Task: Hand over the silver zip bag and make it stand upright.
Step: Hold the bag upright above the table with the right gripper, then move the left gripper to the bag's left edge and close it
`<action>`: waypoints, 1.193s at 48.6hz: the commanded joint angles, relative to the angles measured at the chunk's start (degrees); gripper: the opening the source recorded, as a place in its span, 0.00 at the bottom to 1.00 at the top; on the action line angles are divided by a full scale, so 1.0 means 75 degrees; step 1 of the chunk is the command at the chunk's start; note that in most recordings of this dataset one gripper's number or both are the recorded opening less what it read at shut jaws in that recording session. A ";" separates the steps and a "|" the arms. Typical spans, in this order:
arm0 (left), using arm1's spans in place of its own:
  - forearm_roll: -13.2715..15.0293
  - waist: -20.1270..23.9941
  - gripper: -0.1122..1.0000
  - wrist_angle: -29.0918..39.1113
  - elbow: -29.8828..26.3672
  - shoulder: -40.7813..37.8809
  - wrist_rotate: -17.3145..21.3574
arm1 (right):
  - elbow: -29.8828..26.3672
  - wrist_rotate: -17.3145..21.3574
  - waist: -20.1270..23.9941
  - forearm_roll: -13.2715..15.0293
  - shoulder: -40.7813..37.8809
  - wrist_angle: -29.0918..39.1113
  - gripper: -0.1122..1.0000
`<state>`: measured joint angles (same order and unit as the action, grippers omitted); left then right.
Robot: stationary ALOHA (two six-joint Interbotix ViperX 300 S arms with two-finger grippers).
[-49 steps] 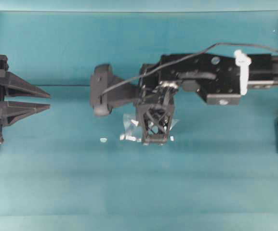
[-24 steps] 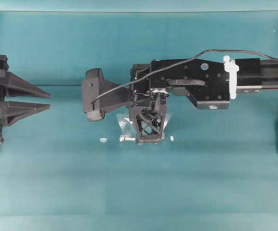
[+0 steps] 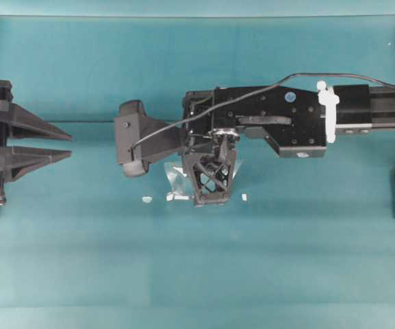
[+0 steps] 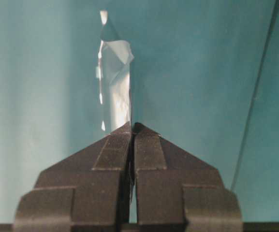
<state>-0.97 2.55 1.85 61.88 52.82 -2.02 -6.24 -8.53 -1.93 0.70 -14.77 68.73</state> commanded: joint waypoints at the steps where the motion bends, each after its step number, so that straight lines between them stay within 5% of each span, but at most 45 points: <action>1: -0.0012 0.0023 0.55 -0.0117 -0.0059 -0.0117 -0.0129 | -0.0176 -0.0012 0.0047 0.0012 0.0105 -0.0094 0.14; 17: -0.0012 0.0012 0.87 -0.1418 0.0480 -0.1055 -0.1137 | -0.0164 0.0082 0.0047 0.0000 0.0035 -0.0234 0.14; 58: -0.0035 0.0012 0.93 -0.3973 -0.0469 -0.5496 -0.1008 | -0.0082 0.0563 0.0094 -0.0012 0.0059 -0.0328 0.14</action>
<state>-1.14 2.64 -25.14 59.15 13.10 -9.76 -6.24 -4.92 -1.49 0.70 -15.47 66.97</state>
